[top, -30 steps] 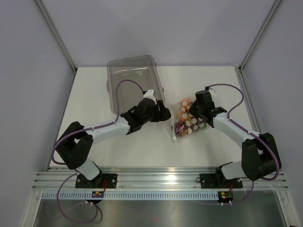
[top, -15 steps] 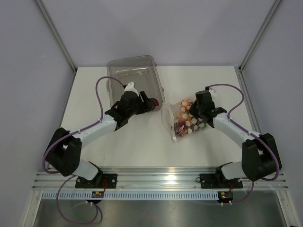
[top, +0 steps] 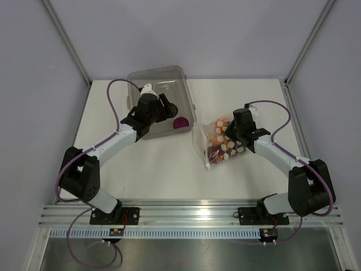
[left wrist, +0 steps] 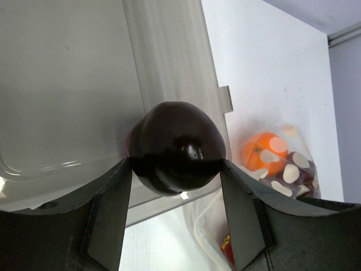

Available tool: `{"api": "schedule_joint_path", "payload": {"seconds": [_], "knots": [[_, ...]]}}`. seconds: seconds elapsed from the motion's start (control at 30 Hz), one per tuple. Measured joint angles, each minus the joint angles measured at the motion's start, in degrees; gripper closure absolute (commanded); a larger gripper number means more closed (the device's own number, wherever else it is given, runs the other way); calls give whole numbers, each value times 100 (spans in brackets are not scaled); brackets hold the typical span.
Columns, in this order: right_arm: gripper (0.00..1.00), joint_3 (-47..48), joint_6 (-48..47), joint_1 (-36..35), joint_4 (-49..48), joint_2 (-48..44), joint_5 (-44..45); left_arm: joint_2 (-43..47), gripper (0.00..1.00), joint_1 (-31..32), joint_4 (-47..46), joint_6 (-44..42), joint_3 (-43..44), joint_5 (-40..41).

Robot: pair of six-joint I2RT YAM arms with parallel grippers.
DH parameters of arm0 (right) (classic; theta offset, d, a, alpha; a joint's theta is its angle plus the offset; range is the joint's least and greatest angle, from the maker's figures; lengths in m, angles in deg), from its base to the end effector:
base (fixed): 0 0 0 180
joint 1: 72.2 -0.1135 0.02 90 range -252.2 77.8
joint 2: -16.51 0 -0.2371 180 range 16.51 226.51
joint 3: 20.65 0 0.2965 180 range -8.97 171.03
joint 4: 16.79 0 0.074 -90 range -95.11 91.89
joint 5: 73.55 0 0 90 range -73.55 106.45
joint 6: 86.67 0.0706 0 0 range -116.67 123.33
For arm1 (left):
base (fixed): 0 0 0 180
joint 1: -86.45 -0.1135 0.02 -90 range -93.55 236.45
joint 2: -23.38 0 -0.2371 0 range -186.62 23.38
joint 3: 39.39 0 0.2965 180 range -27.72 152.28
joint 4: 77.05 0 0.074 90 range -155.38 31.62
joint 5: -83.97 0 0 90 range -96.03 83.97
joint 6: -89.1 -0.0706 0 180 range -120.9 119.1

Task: Open the zip-top bag and remove the fake food
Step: Place the fake fruit in the bin.

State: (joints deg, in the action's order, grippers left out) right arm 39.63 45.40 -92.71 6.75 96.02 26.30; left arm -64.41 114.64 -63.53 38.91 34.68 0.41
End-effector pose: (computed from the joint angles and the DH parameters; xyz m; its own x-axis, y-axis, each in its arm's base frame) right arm 0.3434 0.1156 0.1515 -0.6246 0.4712 -0.6228 0.2572 0.8771 0.4056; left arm 0.3801 -0.1948 0.2141 -0.5542 -0.4248 -0.7158 0.0348 0.8474 -0.5298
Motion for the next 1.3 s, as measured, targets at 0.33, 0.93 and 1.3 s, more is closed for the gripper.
{"api": "schedule_joint_path", "payload": {"seconds": [0.33,0.93,1.3], "knots": [[100,0,-2,2,0,0,-26,-839,44,-238,267,-101,363,-4],[100,0,-7,2,-2,0,-42,-1364,17,-378,455,-396,542,50],[100,0,-26,2,0,-2,-39,-1298,1,-413,361,-376,426,140]]}}
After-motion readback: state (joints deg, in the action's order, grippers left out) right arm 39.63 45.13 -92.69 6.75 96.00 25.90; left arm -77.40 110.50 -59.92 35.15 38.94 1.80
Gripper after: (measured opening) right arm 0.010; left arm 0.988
